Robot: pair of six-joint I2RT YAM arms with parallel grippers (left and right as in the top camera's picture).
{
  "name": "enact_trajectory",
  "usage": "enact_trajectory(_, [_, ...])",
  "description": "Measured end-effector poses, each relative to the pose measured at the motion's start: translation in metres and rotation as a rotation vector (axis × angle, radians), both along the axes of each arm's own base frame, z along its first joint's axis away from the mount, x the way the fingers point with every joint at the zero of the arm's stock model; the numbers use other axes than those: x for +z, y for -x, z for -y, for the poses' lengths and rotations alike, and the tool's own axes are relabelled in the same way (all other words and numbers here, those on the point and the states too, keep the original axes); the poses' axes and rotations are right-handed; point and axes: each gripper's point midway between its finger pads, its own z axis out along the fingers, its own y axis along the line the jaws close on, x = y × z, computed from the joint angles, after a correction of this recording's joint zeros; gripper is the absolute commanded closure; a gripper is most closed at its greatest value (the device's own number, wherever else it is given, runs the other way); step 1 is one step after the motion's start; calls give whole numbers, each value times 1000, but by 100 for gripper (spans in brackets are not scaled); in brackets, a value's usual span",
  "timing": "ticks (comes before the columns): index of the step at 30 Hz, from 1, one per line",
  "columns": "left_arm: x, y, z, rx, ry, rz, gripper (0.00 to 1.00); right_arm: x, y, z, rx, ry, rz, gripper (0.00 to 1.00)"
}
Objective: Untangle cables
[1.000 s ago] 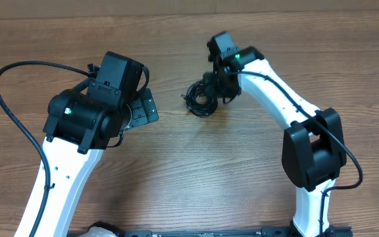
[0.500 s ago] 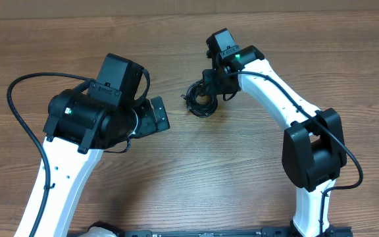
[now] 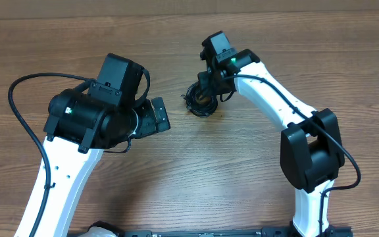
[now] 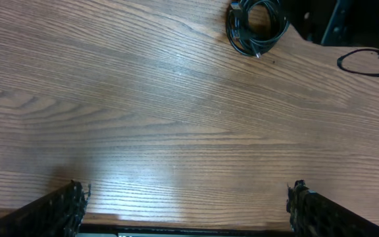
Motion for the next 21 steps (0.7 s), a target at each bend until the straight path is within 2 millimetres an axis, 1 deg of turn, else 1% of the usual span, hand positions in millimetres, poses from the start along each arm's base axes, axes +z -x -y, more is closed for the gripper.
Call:
enact_trajectory(7, [0,0,0,0,0,0,0,-6,0,-3,17,7,-2,68])
enact_trajectory(13, [0,0,0,0,0,0,0,-24,-2,0,14,36,-20,69])
enact_trajectory(18, [0,0,0,0,0,0,0,-26,-5,0,11,43,-7,79])
enact_trajectory(20, [0,0,0,0,0,0,1,-26,-6,1,9,46,-4,80])
enact_trajectory(21, [0,0,0,0,0,1,0,-26,-6,1,10,47,-3,77])
